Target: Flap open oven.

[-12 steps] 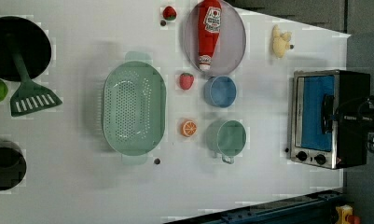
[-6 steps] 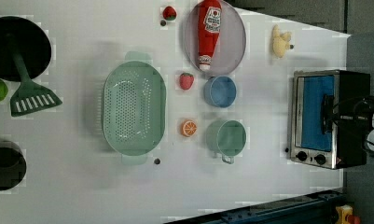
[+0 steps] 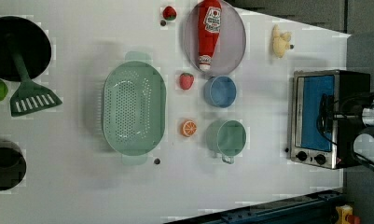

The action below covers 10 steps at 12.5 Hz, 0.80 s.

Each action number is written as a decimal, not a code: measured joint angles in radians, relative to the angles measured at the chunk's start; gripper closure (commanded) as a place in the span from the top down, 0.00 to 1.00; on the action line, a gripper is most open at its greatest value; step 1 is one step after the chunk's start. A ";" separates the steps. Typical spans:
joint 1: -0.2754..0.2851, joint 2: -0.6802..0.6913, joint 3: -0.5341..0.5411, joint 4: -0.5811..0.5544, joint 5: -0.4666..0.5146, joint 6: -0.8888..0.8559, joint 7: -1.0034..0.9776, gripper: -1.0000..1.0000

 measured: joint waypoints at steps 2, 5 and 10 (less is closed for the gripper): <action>0.018 0.001 0.026 -0.008 -0.089 -0.025 0.123 0.17; 0.048 0.023 0.093 -0.008 -0.253 -0.084 0.316 0.17; 0.144 0.129 0.166 0.000 -0.405 -0.185 0.621 0.17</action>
